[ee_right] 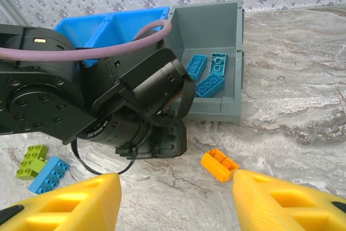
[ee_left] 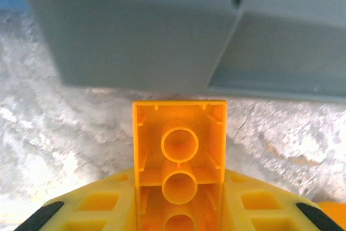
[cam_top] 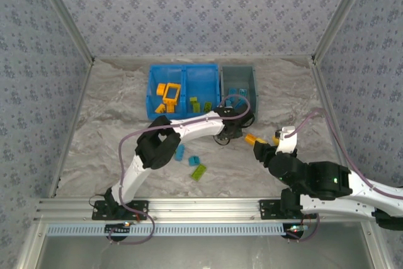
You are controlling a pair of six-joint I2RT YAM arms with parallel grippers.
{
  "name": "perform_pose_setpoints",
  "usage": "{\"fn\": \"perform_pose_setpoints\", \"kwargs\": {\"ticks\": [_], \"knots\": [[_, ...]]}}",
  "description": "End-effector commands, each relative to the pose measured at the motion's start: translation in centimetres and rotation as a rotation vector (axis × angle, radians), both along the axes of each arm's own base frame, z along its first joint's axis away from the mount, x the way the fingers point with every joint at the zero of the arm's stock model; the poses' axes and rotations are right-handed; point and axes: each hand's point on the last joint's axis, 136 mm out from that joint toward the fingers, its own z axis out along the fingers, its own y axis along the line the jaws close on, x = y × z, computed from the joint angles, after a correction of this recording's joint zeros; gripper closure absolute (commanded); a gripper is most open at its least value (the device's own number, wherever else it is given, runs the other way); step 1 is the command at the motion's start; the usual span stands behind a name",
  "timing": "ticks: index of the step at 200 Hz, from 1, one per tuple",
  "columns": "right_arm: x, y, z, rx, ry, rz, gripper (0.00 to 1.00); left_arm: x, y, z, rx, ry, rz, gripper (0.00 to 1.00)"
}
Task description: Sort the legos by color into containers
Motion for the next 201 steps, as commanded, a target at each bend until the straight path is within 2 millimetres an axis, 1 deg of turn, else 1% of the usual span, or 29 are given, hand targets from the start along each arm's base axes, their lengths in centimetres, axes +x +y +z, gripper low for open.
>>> {"fn": "perform_pose_setpoints", "kwargs": {"ticks": [1, 3, 6, 7, 8, 11, 23, 42, 51, 60, 61, 68, 71, 92, 106, 114, 125, 133, 137, 148, 157, 172, 191, 201], "knots": [[-0.2, 0.2, 0.6, 0.017, -0.007, 0.023, 0.4, -1.4, 1.3, 3.1, 0.005, -0.035, -0.039, 0.74], [-0.2, 0.3, 0.6, 0.017, -0.007, 0.028, 0.4, -1.6, 1.5, 3.0, 0.012, -0.037, -0.041, 0.74], [-0.2, 0.5, 0.6, 0.016, -0.005, 0.035, 0.4, -1.8, 1.7, 3.5, 0.006, -0.043, -0.044, 0.74], [-0.2, 0.5, 0.5, 0.014, -0.005, 0.037, 0.4, -1.9, 1.8, 3.3, 0.011, -0.042, -0.045, 0.74], [-0.3, 0.5, 0.6, 0.015, -0.006, 0.04, 0.4, -2.0, 1.9, 3.7, 0.005, -0.046, -0.047, 0.74], [-0.3, 0.7, 0.5, 0.013, -0.006, 0.05, 0.4, -2.3, 2.3, 3.6, 0.015, -0.044, -0.049, 0.74], [-0.5, 1.7, 0.4, 0.009, -0.005, 0.093, 0.38, -3.5, 3.9, 4.8, 0.019, -0.056, -0.056, 0.74], [-0.9, 3.8, 0.0, 0.004, 0.002, 0.182, 0.36, -5.2, 7.3, 6.6, 0.029, -0.087, -0.05, 0.74], [-1.1, 5.2, -0.4, 0.015, 0.017, 0.222, 0.36, -5.6, 9.1, 7.7, 0.029, -0.11, -0.04, 0.74], [-1.3, 6.6, -0.8, -0.012, 0.02, 0.278, 0.36, -6.0, 11.2, 8.8, 0.036, -0.126, -0.033, 0.74], [-1.3, 6.8, -0.8, -0.013, 0.021, 0.283, 0.36, -6.0, 11.4, 8.7, 0.042, -0.124, -0.031, 0.74], [-1.4, 8.0, -1.2, -0.025, 0.035, 0.316, 0.36, -6.3, 12.9, 9.3, 0.041, -0.125, -0.027, 0.73], [-1.4, 8.6, -1.2, -0.02, 0.034, 0.33, 0.36, -6.3, 13.3, 9.8, 0.031, -0.129, -0.03, 0.73], [-1.7, 13.0, -1.5, -0.025, 0.049, 0.429, 0.36, -5.8, 17.2, 11.1, -0.019, -0.102, -0.019, 0.71], [-1.8, 15.8, -1.4, -0.033, 0.044, 0.481, 0.36, -4.5, 19.7, 12.1, -0.05, -0.105, -0.004, 0.71], [-1.8, 17.3, -1.4, -0.044, 0.036, 0.504, 0.36, -3.4, 20.9, 12.5, -0.073, -0.108, 0.006, 0.71], [-1.7, 19.2, -1.3, -0.066, 0.023, 0.527, 0.36, -1.8, 21.9, 13.2, -0.124, -0.109, 0.009, 0.7], [-1.6, 20.3, -1.3, -0.084, 0.019, 0.532, 0.36, -0.7, 22.7, 13.2, -0.142, -0.096, 0.017, 0.7], [-1.4, 20.7, -1.2, -0.091, 0.017, 0.53, 0.36, 0.5, 22.6, 13.7, -0.17, -0.117, 0.016, 0.7], [-1.0, 21.8, -1.1, -0.102, 0.013, 0.521, 0.36, 2.6, 23.2, 13.7, -0.205, -0.116, 0.021, 0.71], [-0.8, 22.4, -0.9, -0.101, 0.004, 0.52, 0.36, 4.3, 23.6, 13.6, -0.225, -0.113, 0.028, 0.71], [-0.4, 22.6, -0.6, -0.092, -0.001, 0.504, 0.36, 6.9, 23.8, 12.7, -0.264, -0.09, 0.038, 0.71], [-0.1, 22.3, -0.4, -0.079, 0.0, 0.481, 0.35, 9.7, 23.5, 11.2, -0.315, -0.05, 0.04, 0.71], [0.0, 22.1, -0.5, -0.078, 0.003, 0.476, 0.35, 10.8, 23.3, 10.4, -0.331, -0.026, 0.039, 0.71]]}}
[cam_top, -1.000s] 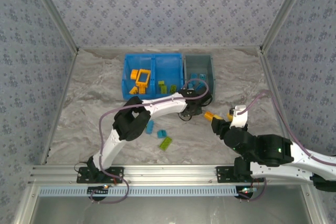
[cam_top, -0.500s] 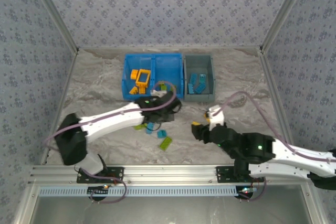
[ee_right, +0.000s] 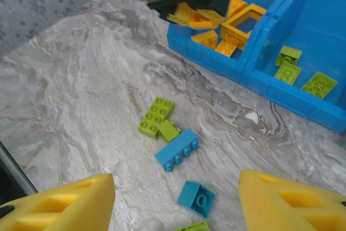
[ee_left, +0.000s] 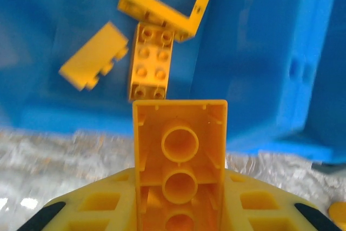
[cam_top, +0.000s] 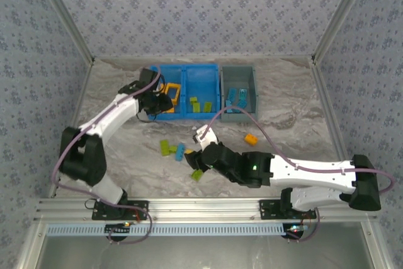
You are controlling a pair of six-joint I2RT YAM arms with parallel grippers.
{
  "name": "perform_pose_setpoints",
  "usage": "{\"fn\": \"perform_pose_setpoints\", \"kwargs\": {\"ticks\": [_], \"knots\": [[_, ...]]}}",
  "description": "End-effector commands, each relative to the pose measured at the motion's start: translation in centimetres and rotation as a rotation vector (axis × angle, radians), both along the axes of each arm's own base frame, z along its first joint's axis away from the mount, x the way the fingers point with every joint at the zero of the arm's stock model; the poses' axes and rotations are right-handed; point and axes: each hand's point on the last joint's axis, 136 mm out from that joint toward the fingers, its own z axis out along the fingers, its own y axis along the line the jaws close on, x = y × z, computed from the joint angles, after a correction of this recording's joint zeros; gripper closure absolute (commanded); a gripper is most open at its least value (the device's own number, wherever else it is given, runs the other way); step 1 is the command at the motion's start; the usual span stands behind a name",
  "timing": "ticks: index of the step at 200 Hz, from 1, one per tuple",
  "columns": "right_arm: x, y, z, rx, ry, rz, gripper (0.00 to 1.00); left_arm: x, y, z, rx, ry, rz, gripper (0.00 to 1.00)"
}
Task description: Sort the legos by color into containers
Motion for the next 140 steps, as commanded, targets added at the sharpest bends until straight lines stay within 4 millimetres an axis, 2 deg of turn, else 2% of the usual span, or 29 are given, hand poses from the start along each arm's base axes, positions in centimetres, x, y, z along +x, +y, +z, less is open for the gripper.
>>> {"fn": "perform_pose_setpoints", "kwargs": {"ticks": [1, 29, 63, 72, 84, 103, 127, 140], "knots": [[0.6, 0.0, 2.1, 0.056, -0.027, -0.023, 0.35, 2.8, -2.3, 0.2, -0.117, -0.012, -0.101, 0.71], [0.7, -0.4, 2.0, 0.06, -0.019, -0.033, 0.35, 4.7, -2.6, -2.2, -0.126, 0.044, -0.098, 0.71], [0.9, -0.6, 1.6, 0.06, -0.007, -0.043, 0.35, 5.1, -3.1, -3.9, -0.153, 0.08, -0.098, 0.7], [0.9, -0.5, 1.4, 0.06, -0.001, -0.042, 0.35, 5.0, -3.0, -4.1, -0.153, 0.084, -0.098, 0.65], [1.0, -0.5, 1.2, 0.054, 0.005, -0.043, 0.34, 4.7, -2.7, -4.3, -0.14, 0.095, -0.092, 0.51], [1.2, -0.5, 0.8, 0.044, 0.016, -0.051, 0.34, 4.2, -1.9, -3.7, -0.107, 0.086, -0.08, 0.4], [1.6, -0.6, -0.1, 0.01, 0.035, -0.067, 0.33, 3.4, -0.7, -1.6, -0.074, 0.044, -0.053, 0.38], [1.6, -0.6, -1.3, -0.026, 0.057, -0.076, 0.33, 2.7, 0.0, -0.2, -0.062, 0.019, -0.03, 0.37]]}}
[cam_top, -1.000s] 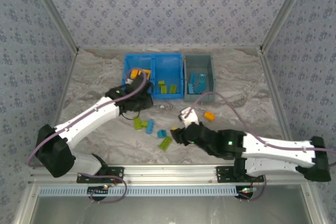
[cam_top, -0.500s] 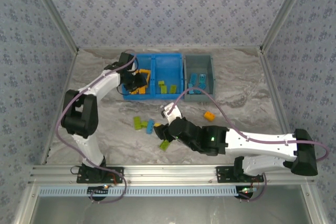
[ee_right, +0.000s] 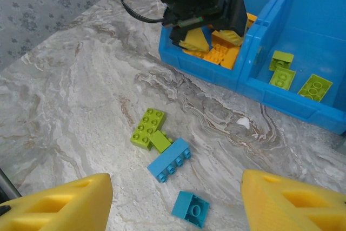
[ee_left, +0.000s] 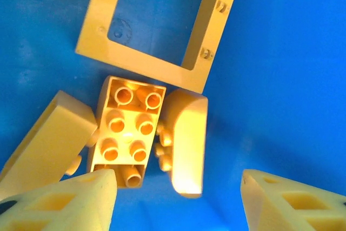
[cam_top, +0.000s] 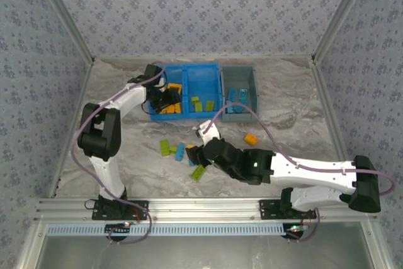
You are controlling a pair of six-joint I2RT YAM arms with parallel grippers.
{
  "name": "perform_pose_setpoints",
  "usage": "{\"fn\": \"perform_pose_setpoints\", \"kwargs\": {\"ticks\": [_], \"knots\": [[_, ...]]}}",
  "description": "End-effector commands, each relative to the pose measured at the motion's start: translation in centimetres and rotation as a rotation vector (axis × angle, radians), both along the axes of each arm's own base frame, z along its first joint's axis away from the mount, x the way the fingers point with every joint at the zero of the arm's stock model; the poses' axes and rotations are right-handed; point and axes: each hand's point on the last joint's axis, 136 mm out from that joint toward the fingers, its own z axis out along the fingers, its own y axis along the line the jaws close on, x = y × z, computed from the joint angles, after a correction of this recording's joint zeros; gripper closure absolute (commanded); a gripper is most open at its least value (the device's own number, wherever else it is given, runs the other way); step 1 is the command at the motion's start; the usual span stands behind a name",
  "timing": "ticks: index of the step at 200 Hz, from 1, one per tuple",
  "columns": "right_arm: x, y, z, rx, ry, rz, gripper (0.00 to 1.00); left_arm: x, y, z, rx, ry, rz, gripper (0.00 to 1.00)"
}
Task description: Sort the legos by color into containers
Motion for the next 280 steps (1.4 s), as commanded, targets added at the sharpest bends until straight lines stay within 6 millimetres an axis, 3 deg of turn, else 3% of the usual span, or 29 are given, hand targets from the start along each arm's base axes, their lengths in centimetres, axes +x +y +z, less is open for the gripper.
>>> {"fn": "perform_pose_setpoints", "kwargs": {"ticks": [1, 36, 58, 72, 102, 132, 167, 196, 231, 252, 280], "knots": [[0.2, 0.0, -1.5, -0.048, 0.047, -0.024, 0.33, -1.2, 1.5, 4.3, 0.026, -0.079, 0.033, 0.36], [-0.5, -0.8, -6.6, -0.211, 0.257, -0.143, 0.32, -4.7, 2.6, 9.9, 0.086, -0.216, 0.049, 0.33], [-2.4, -2.3, -10.4, -0.331, 0.508, -0.284, 0.31, -8.8, 1.0, 13.5, 0.123, -0.349, -0.058, 0.29], [-3.6, -2.0, -11.6, -0.351, 0.68, -0.335, 0.3, -12.0, -0.3, 15.3, 0.118, -0.446, -0.139, 0.25], [-5.1, 0.0, -14.2, -0.256, 0.936, -0.372, 0.29, -18.8, -1.9, 17.5, 0.043, -0.625, -0.285, 0.23], [-4.4, -0.4, -15.5, -0.271, 1.025, -0.512, 0.24, -23.7, -0.7, 17.3, 0.003, -0.699, -0.331, 0.21], [-4.6, 0.1, -17.4, -0.24, 1.134, -0.581, 0.24, -25.8, 0.9, 15.9, 0.003, -0.664, -0.335, 0.21], [-3.9, 0.1, -18.9, -0.213, 1.168, -0.638, 0.24, -26.1, 1.1, 16.1, -0.013, -0.673, -0.339, 0.21], [-3.6, 1.5, -20.5, -0.195, 1.195, -0.641, 0.25, -26.2, 0.7, 15.3, -0.006, -0.645, -0.347, 0.22], [-4.0, 1.3, -21.4, -0.215, 1.207, -0.663, 0.32, -26.2, 0.6, 15.3, -0.006, -0.641, -0.35, 0.23], [-3.8, -0.4, -21.4, -0.235, 1.172, -0.716, 0.49, -26.2, 0.7, 15.4, -0.009, -0.647, -0.347, 0.24]]}}
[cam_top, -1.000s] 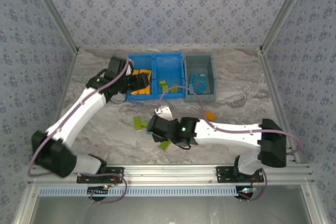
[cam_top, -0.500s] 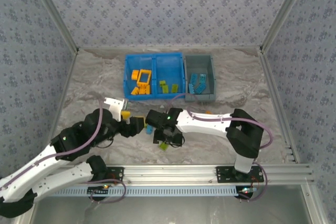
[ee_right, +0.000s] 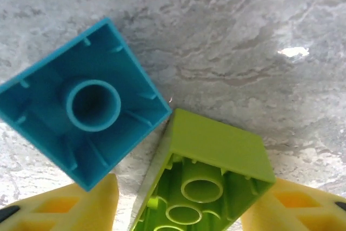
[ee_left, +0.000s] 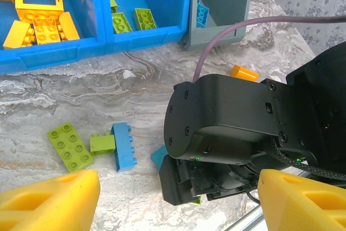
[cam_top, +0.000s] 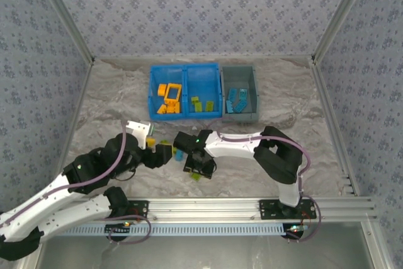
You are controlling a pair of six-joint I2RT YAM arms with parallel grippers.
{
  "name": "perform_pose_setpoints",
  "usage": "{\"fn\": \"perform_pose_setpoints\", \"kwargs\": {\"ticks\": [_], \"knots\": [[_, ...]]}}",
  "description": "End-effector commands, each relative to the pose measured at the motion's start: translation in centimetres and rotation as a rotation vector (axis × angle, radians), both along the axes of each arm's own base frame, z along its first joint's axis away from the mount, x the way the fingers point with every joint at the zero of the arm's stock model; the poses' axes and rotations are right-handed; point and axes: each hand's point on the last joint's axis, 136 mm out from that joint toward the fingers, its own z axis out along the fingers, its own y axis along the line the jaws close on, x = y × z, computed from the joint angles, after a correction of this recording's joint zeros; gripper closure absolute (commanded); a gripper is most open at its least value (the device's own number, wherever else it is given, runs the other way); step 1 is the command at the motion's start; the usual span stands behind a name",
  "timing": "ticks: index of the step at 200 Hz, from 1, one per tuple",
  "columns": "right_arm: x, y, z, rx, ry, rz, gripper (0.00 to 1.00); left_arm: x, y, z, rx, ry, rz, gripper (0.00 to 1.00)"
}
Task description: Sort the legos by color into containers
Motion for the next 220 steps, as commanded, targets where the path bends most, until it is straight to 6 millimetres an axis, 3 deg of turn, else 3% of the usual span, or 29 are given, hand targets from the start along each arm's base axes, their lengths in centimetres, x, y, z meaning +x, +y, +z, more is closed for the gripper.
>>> {"fn": "perform_pose_setpoints", "kwargs": {"ticks": [1, 24, 51, 72, 90, 116, 139, 158, 180, 220], "knots": [[-0.2, -1.4, -0.3, -0.049, -0.007, -0.043, 0.5, -0.1, 0.2, 0.0, -0.001, 0.002, 0.007, 0.24], [0.4, -2.5, 0.1, -0.074, -0.045, -0.057, 0.74, -0.1, -0.1, -0.1, -0.012, 0.005, 0.004, 0.24], [1.8, -4.3, 1.8, -0.118, -0.127, -0.073, 0.82, -0.1, -0.5, 0.6, -0.036, 0.0, -0.002, 0.24], [3.4, -7.8, 5.3, -0.209, -0.271, -0.078, 0.83, 0.1, -1.2, 1.9, -0.068, -0.01, -0.01, 0.24], [5.6, -9.4, 9.1, -0.219, -0.408, -0.044, 0.83, 0.5, -2.3, 3.5, -0.101, -0.023, -0.02, 0.24], [10.0, -8.4, 13.0, -0.171, -0.531, 0.05, 0.82, 1.7, -3.4, 5.5, -0.127, -0.058, 0.011, 0.24], [15.1, -6.2, 14.8, -0.174, -0.6, 0.161, 0.81, 3.2, -3.4, 6.7, -0.135, -0.092, 0.083, 0.25], [19.3, -5.5, 14.8, -0.226, -0.606, 0.181, 0.81, 4.1, -3.2, 7.2, -0.151, -0.111, 0.144, 0.25], [23.5, -5.0, 13.1, -0.284, -0.589, 0.185, 0.81, 4.5, -3.5, 7.5, -0.166, -0.115, 0.164, 0.26], [28.2, -4.4, 8.5, -0.315, -0.531, 0.188, 0.8, 4.3, -3.8, 6.4, -0.155, -0.085, 0.161, 0.25]]}}
